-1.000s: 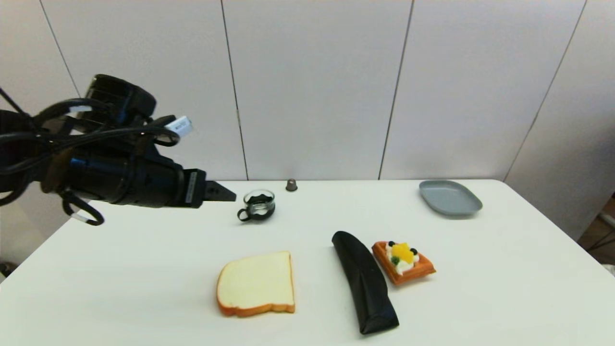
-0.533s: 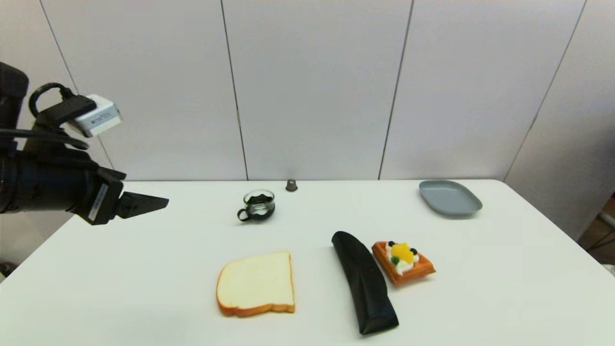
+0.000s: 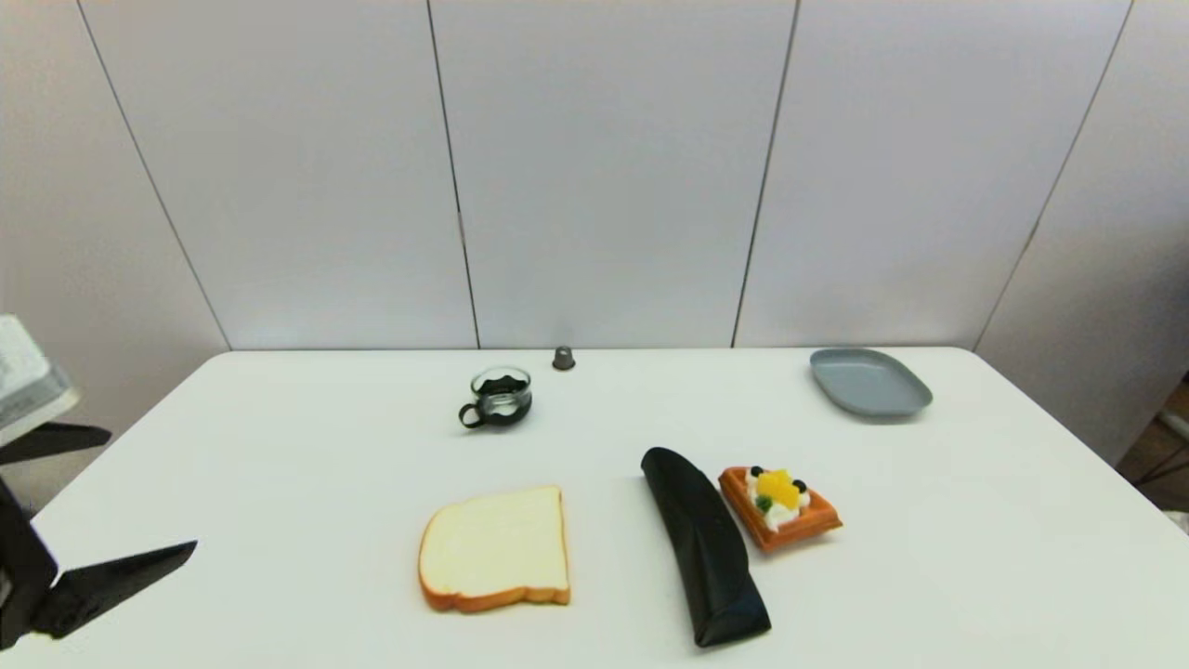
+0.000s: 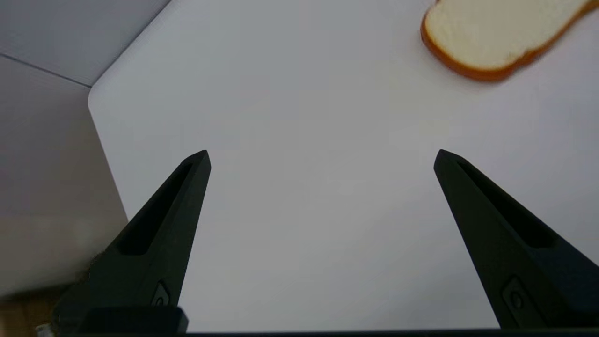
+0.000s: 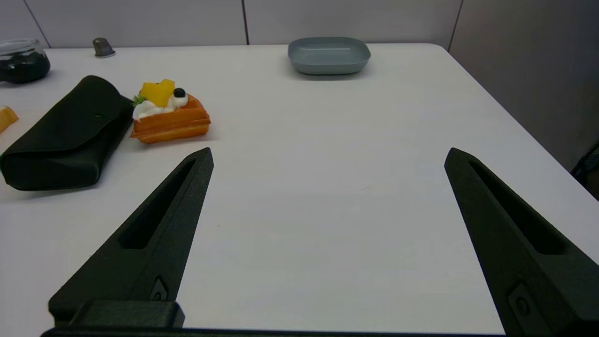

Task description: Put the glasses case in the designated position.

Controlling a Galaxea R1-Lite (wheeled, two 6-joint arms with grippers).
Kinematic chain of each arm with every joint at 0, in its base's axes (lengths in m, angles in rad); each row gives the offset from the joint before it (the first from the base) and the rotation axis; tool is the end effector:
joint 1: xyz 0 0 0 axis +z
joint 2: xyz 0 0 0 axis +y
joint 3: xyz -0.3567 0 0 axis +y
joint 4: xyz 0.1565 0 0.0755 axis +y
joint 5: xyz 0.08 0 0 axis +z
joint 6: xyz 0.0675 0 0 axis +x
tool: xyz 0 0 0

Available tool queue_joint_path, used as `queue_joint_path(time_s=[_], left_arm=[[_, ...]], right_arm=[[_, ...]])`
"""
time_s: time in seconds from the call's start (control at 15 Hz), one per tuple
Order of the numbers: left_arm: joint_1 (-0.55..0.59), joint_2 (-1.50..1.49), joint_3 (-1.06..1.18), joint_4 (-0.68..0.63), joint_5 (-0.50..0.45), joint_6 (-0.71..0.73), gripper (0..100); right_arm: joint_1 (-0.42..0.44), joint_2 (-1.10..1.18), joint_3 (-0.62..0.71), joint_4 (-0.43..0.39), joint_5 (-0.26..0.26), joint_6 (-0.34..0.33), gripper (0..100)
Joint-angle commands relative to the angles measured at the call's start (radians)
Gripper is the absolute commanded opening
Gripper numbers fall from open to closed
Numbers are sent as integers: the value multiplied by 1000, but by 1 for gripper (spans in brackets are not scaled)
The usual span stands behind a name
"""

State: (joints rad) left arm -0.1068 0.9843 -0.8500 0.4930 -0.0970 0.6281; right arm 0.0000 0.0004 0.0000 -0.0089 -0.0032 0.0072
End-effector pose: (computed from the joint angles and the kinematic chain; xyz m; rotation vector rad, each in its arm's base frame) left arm 0.0858 -0.0158 0.2646 0.6080 0.5455 -0.3877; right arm -0.0527 -0.0002 0.0768 0.0072 -0.0085 -0.0032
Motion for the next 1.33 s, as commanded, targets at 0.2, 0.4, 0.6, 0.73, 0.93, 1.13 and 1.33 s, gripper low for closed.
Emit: queue_joint_path(time_s=[0.2, 0.4, 0.6, 0.73, 0.93, 1.13, 1.33], left_arm=[[18, -380, 172, 153, 30, 96, 100], [22, -501, 227, 162, 31, 139, 100], [22, -584, 255, 188, 59, 156, 100], [22, -610, 259, 193, 68, 162, 100], [22, -628, 270, 177, 118, 162, 100], [26, -641, 332, 50, 186, 145, 100], [32, -647, 368, -57, 194, 105, 100]], right_arm=[[0, 1, 0, 0, 0, -1, 100], [0, 1, -2, 0, 0, -1, 100], [2, 1, 0, 0, 0, -1, 100], [2, 1, 0, 0, 0, -1, 100], [2, 1, 0, 0, 0, 2, 100], [2, 1, 0, 0, 0, 2, 100], [0, 1, 0, 0, 0, 2, 100]])
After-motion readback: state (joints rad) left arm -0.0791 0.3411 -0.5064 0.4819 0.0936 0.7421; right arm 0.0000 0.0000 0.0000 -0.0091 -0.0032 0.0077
